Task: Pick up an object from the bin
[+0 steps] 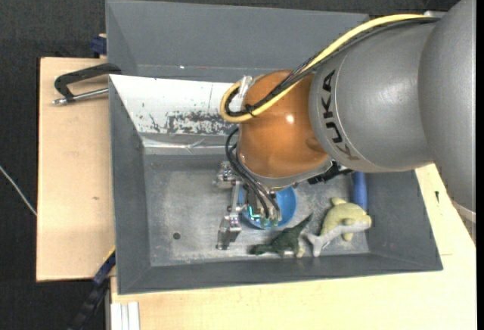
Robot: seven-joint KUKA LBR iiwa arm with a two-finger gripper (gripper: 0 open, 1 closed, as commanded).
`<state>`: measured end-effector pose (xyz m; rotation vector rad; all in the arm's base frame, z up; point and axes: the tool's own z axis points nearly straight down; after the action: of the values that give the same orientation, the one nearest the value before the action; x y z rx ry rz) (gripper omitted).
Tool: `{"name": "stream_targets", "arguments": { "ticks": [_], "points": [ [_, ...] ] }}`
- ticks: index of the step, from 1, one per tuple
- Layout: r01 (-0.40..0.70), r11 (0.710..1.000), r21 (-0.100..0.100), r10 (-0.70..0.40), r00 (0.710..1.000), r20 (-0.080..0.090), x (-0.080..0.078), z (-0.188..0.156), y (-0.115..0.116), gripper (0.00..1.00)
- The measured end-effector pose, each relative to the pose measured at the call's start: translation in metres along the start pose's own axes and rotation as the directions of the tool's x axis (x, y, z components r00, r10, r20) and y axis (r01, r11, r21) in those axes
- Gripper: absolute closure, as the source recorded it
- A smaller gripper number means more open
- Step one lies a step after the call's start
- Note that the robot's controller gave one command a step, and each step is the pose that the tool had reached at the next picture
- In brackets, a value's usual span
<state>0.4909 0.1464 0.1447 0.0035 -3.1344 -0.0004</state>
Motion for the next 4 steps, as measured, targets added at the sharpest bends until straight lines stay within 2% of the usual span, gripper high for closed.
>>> {"name": "stream_targets", "arguments": {
  "ticks": [1,2,3,4],
  "points": [
    [0.162,0.987,0.003,-0.162,0.987,0.005,-0.034,0.045,-0.066,0.00],
    [0.385,0.923,-0.003,-0.385,0.923,0.018,-0.048,0.068,-0.140,0.00],
    [0.386,0.922,-0.002,-0.386,0.922,0.019,-0.049,0.067,-0.139,1.00],
    [0.038,0.999,-0.001,-0.038,0.999,0.018,-0.049,-0.005,-0.134,1.00]
  ]
}}
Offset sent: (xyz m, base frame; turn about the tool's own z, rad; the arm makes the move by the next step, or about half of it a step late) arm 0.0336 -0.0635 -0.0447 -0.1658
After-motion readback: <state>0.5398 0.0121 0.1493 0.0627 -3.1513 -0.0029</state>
